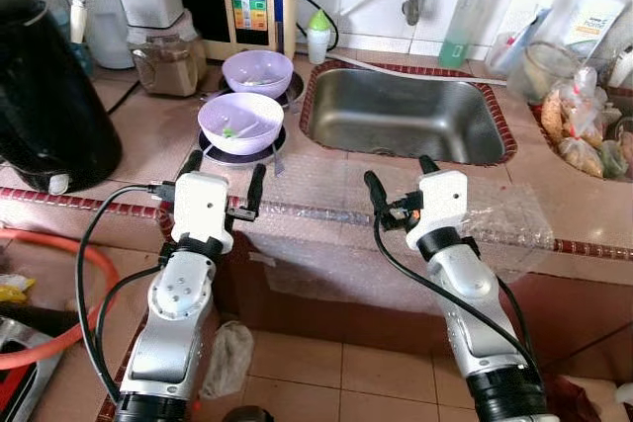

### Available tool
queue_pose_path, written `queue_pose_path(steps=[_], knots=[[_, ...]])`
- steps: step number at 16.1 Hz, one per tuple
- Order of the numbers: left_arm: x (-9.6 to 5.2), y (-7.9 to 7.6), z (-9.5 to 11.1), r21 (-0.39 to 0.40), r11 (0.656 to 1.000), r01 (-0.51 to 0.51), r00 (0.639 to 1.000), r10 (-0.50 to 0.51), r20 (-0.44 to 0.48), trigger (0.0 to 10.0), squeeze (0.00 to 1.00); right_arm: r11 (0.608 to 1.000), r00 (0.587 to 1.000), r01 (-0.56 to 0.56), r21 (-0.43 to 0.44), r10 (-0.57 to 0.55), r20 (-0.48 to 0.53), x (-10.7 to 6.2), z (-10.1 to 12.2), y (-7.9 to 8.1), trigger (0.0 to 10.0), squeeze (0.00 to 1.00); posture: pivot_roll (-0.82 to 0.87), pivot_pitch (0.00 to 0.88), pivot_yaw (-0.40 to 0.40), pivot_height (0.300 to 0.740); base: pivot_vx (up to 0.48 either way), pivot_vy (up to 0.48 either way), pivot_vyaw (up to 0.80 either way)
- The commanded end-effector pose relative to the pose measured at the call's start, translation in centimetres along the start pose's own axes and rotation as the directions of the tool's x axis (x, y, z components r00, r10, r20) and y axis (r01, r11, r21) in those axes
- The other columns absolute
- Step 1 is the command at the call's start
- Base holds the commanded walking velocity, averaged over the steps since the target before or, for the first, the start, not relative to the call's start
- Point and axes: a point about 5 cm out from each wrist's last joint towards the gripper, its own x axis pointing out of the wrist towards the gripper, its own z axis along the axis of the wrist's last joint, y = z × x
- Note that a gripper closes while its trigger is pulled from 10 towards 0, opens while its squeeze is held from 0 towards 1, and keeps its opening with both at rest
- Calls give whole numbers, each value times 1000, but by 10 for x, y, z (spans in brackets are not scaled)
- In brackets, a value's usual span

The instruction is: Kitchen organization

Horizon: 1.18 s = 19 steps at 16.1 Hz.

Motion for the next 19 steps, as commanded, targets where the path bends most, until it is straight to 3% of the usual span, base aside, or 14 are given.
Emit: queue_pose_path(steps=[1, 5, 8, 16, 19], knots=[[3, -4, 3, -1, 1000, 26, 1000, -26, 9, 10000, 0, 1000, 1000, -6, -13, 6, 8, 3, 2, 0, 10000, 0, 44, 0, -9, 740, 0, 0, 0], [4, -3, 7, 0, 1000, 18, 1000, -18, 22, 10000, 0, 999, 999, -23, -27, 24, 25, 5, 5, 1, 10000, 0, 43, 0, -8, 740, 0, -337, 0], [4, -3, 9, -1, 1000, 24, 999, -24, 35, 10000, 0, 999, 999, -22, -29, 23, 40, 7, 9, 1, 10000, 0, 42, 0, -4, 740, 0, -359, 696], [-1, 6, 21, -1, 999, -51, 996, 51, 79, 10000, 0, 1000, 997, -20, 4, 19, 81, 7, 21, 0, 10000, 0, 40, 0, -5, 740, 0, 0, 67], [-7, 19, 28, 10, 993, -117, 989, 116, 95, 10000, 0, 999, 992, -38, -7, 38, 118, 5, 29, 0, 10000, 0, 45, 0, -6, 740, 0, 0, 150]])
